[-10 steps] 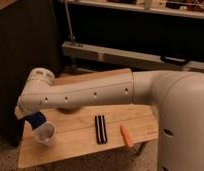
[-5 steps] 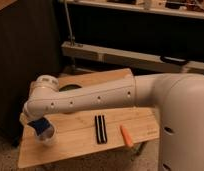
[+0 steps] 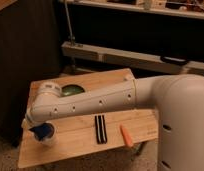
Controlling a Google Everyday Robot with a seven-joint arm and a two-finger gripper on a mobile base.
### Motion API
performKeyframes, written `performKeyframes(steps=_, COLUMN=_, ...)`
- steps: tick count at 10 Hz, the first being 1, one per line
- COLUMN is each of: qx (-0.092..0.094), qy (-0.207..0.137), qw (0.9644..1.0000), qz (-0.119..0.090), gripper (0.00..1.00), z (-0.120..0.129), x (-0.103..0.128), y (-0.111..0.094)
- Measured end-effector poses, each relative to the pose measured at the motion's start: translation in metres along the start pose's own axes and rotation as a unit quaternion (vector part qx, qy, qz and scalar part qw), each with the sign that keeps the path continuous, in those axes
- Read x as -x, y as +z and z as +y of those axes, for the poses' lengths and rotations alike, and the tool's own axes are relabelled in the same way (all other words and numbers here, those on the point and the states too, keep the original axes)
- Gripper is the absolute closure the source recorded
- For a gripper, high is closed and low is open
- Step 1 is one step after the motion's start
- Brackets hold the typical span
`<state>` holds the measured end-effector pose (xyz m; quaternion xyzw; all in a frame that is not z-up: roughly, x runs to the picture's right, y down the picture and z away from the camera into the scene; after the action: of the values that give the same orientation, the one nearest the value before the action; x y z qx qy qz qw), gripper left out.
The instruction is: Place the white sponge in the ceramic cup
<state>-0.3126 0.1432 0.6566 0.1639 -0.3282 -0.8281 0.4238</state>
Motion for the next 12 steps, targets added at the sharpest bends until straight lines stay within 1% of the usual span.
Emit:
performKeyframes(steps=6, qx=-0.003, qy=-0.017, qw=0.9999, qz=0.002, gripper=0.58, z=0.0035, x=0.0059, y=0.0065)
performKeyframes(steps=7, qx=-0.002, qy=-0.020, qw=0.9998, qz=0.003, gripper=0.56, z=0.0036, x=0.0061, y=0.0077)
performKeyframes(steps=9, qx=0.000, qy=-0.023, qw=0.9997, qz=0.005, gripper=0.42, z=0.0038, x=0.0060, y=0.0084)
performKeyframes(steps=10, qx=0.001, qy=-0.024, qw=0.9997, qz=0.006, gripper=0.29, z=0.0043, x=0.0059, y=0.0079)
performKeyframes(steps=11, qx=0.000, qy=-0.027, qw=0.9996, qz=0.008, gripper=0.22, z=0.0050, x=0.0055, y=0.0069)
performKeyframes(steps=12, qx=-0.003, qy=-0.027, qw=0.9996, qz=0.008, gripper=0.20, z=0.0043, x=0.0060, y=0.0053)
